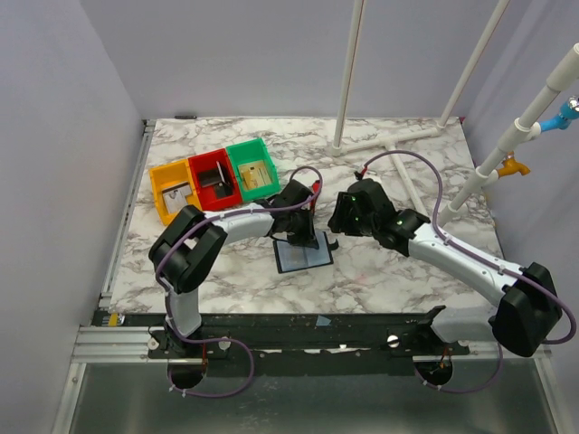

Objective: Take the credit cards out of the card holder
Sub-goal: Remove the credit card from the card holder.

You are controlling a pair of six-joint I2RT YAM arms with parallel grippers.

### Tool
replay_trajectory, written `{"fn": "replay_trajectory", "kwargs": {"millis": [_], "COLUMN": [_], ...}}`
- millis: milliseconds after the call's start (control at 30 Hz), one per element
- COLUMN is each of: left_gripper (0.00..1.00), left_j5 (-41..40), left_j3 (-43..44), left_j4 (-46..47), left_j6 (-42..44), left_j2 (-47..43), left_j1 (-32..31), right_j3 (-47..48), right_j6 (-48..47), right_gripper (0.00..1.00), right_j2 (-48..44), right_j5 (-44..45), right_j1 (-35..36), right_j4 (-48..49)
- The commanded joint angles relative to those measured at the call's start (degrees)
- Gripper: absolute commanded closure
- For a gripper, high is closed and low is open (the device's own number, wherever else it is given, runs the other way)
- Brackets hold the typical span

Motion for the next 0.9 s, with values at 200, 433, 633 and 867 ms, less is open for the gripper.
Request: {"fn": "replay_trajectory", "kwargs": {"millis": [200,433,633,867], "left_gripper": [1.00,1.00,1.00,1.00], "left_j5": [1.71,-0.83,-4.81,-7.39], "left_j3": [2.39,1.43,-4.02,-11.08], "left_j4": [0.73,-2.03,-4.47,-5.62], "left_j6": [-1.39,0.48,1.67,2.22], "left_j2": [4.21,-2.61,-11.70,-18.91], "left_j1": [-0.93,-0.72,0.78,3.53], "right_j3": [-1.40,-1.16,-0.83,-0.74], "right_j6": [-0.75,-0.97,-1.47,-0.91], "right_gripper": [0.46,0.46,0.46,0.45], "right_j2": [-0.92,0.92,2.73,7.69], "right_j5": [0.83,-1.84,-6.81,-14.78], "right_j1": [0.12,0.12,0.10,0.29], "right_j4": [-1.61,-0.13,2.42,7.49]}}
